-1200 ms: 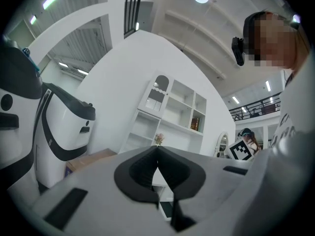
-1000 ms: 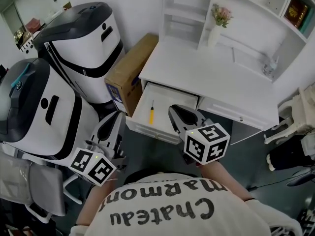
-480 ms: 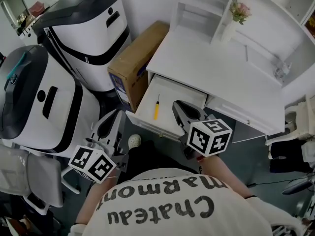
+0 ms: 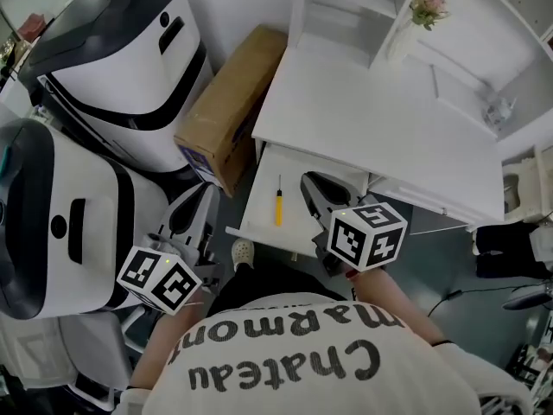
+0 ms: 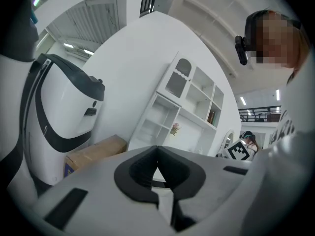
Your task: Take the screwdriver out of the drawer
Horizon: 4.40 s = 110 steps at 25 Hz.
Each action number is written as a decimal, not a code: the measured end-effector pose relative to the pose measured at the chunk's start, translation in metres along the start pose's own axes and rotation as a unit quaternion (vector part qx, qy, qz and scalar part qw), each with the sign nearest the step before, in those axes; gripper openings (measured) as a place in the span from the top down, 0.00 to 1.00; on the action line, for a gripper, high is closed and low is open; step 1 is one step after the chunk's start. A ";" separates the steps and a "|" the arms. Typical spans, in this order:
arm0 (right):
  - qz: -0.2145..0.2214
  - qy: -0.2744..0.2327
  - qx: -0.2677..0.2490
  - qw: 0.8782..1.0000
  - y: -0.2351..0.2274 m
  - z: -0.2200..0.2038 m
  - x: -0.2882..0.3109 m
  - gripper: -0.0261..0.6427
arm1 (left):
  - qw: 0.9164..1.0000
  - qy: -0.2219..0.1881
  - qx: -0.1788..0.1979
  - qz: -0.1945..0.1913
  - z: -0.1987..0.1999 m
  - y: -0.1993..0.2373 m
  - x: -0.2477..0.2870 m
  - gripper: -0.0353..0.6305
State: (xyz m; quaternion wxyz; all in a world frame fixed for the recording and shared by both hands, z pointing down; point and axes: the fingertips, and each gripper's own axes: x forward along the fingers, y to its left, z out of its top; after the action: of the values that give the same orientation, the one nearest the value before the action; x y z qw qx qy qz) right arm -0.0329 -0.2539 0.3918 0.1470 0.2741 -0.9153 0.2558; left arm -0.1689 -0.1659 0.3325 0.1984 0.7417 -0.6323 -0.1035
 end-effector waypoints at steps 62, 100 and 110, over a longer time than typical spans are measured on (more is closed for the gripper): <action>-0.138 0.459 0.156 0.863 -0.114 -0.290 0.162 0.75 | 0.980 0.169 -0.094 -0.039 -0.036 0.208 0.128 0.91; -0.150 0.434 0.185 0.869 -0.096 -0.261 0.134 0.84 | 0.984 0.136 -0.092 -0.074 -0.027 0.166 0.093 0.91; -0.136 0.382 0.191 0.894 -0.069 -0.216 0.124 0.84 | 0.982 0.123 -0.077 -0.123 -0.005 0.138 0.111 0.91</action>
State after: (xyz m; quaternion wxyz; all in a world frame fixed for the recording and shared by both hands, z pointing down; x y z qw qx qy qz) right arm -0.0650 -0.2371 0.6478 0.4634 0.3004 -0.6756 0.4884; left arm -0.2703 -0.2902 0.4067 0.3169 0.8034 -0.4971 -0.0835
